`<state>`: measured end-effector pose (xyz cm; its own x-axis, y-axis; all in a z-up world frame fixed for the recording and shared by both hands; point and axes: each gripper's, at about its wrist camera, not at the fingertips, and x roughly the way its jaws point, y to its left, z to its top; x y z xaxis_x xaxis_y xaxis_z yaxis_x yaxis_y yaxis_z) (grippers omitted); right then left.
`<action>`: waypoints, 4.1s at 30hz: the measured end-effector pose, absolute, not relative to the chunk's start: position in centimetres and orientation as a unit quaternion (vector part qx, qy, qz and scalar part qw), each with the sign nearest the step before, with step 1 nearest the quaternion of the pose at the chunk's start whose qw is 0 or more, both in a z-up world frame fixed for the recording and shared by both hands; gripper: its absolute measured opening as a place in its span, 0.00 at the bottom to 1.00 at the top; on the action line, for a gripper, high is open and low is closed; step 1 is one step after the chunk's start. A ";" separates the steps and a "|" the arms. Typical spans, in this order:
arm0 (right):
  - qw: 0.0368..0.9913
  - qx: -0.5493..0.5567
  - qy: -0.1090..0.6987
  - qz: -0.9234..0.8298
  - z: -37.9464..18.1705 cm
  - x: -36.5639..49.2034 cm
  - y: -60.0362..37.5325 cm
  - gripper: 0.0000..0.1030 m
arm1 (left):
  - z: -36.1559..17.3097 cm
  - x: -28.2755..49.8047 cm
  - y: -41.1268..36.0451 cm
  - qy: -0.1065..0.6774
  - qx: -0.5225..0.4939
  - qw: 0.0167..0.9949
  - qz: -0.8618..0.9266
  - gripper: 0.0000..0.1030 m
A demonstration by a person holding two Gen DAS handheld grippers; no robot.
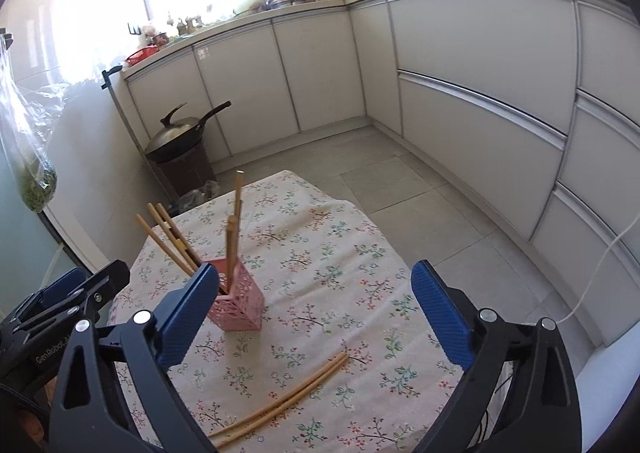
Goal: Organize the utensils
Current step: 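Move the left gripper to the sticks on the cloth while the right gripper approaches them, then close the left gripper on one stick while the right gripper grasps another, then lift both sticks upright and carry them over the pink holder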
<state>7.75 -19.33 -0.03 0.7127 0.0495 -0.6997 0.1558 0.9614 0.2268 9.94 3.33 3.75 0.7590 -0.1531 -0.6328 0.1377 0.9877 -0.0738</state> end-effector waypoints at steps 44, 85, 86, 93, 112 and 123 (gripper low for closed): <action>0.776 0.196 0.599 -0.023 -13.3 1.3 -24.8 0.94 | -17.2 18.2 -7.9 0.615 0.114 0.773 -0.104 0.38; 0.720 0.180 0.669 -0.050 -20.8 14.7 -15.9 0.93 | -0.4 9.2 6.1 0.394 0.097 0.914 -0.016 0.06; 0.717 0.173 0.673 -0.047 -21.0 15.0 -15.4 0.93 | -0.2 9.2 6.3 0.390 0.100 0.916 -0.010 0.06; 0.727 0.087 0.680 -0.025 -21.5 16.4 -10.9 0.88 | 0.3 9.4 7.8 0.385 0.079 0.919 -0.003 0.07; 0.811 0.168 0.554 0.083 -11.6 12.6 -12.5 0.06 | 3.7 8.5 9.3 0.343 -0.029 0.937 -0.060 0.07; 0.864 0.182 0.456 0.115 -2.5 8.4 -17.1 0.06 | 9.2 8.6 8.0 0.272 -0.066 0.957 -0.073 0.07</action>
<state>8.37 -17.11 -2.46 0.5574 0.3643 -0.7461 -0.0328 0.9076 0.4186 8.58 7.98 9.16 0.8417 -0.1751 -0.5107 0.1037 0.9808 -0.1655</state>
